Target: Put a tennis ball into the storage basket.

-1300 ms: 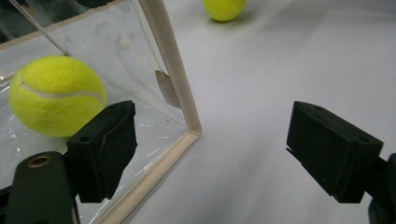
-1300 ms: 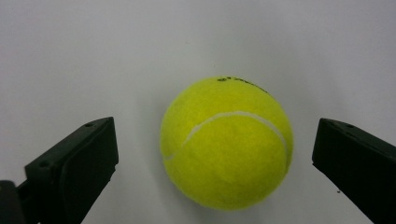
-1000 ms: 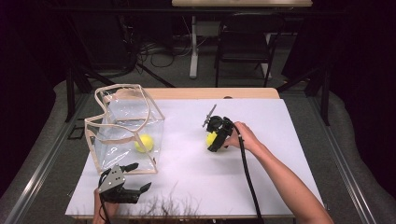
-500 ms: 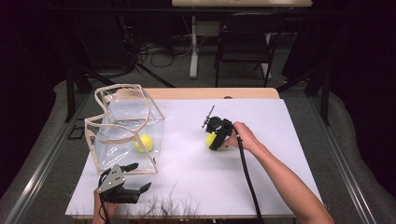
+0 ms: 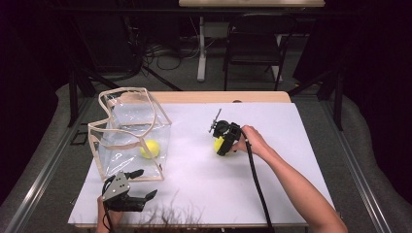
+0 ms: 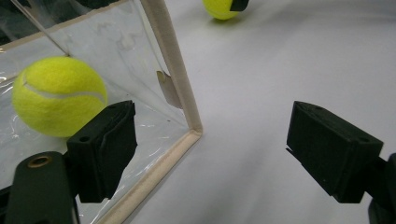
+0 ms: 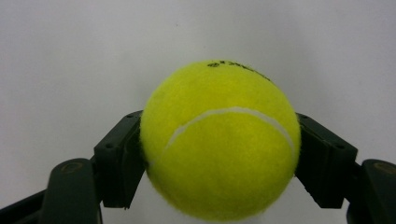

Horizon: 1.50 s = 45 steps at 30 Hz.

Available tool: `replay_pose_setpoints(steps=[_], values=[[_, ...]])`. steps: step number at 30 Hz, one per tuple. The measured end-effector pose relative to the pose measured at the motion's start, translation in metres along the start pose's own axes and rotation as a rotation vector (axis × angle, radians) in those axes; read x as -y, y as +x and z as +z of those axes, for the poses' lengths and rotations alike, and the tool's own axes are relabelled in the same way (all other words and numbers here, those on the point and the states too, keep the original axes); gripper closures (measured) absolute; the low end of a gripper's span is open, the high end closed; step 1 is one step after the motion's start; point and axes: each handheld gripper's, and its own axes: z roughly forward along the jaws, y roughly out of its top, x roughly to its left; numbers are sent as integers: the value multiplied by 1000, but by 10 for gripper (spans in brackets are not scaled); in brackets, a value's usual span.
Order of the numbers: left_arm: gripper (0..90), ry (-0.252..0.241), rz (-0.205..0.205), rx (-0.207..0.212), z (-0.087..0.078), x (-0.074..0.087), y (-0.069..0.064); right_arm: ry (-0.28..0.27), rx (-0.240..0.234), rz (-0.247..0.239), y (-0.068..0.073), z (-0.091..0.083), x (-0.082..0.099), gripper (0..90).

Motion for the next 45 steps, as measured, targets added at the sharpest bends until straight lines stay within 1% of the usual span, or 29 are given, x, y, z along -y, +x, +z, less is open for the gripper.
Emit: replay_pose_setpoints(steps=[7,12,15,20,29,45], values=[[158,0,1,5,0,0,0,-1,3,-20,1,-6,-4,254],[158,2,0,5,0,0,0,4,13,-20,2,-10,-6,254],[158,2,1,6,0,0,0,9,18,-30,2,-11,-7,255],[158,2,0,6,0,0,0,9,19,-34,3,-13,-9,255],[158,-6,3,6,0,0,0,5,31,-64,5,-20,-19,256],[158,-3,0,7,1,0,0,-9,38,-95,11,-32,-36,257]])
